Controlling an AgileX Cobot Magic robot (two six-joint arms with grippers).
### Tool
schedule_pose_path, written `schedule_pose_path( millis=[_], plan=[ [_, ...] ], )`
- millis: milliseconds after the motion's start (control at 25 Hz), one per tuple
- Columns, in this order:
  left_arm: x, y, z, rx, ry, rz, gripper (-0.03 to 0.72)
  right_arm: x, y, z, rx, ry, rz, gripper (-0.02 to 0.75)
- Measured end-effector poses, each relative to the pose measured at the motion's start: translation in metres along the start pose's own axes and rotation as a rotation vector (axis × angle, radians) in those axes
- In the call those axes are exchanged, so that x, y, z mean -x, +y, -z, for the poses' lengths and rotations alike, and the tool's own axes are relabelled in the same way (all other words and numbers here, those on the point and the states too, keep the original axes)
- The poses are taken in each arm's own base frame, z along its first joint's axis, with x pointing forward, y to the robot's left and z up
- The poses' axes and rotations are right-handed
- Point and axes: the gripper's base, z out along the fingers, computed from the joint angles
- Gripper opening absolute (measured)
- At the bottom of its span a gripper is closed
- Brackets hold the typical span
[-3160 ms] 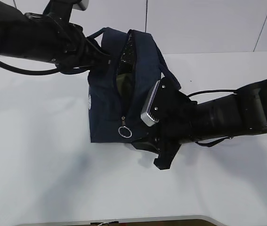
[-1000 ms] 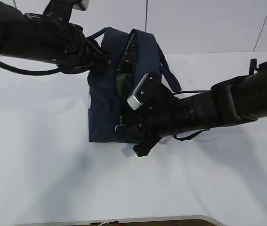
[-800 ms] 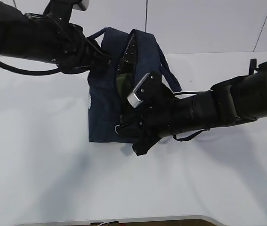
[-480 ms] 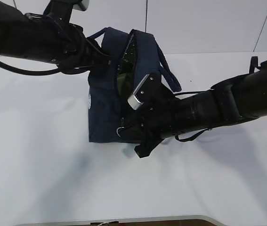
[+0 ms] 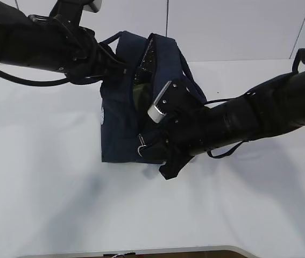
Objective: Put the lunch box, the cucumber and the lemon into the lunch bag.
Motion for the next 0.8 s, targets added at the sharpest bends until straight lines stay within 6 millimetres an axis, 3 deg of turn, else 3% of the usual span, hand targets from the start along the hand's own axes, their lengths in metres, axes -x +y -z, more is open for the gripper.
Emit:
schedule_pose_path(
  millis=[800],
  plan=[
    [0.001, 0.000, 0.000, -0.005, -0.011, 0.074, -0.015, 0.019, 0.006, 0.026, -0.015, 0.011, -0.025, 0.005]
  ],
)
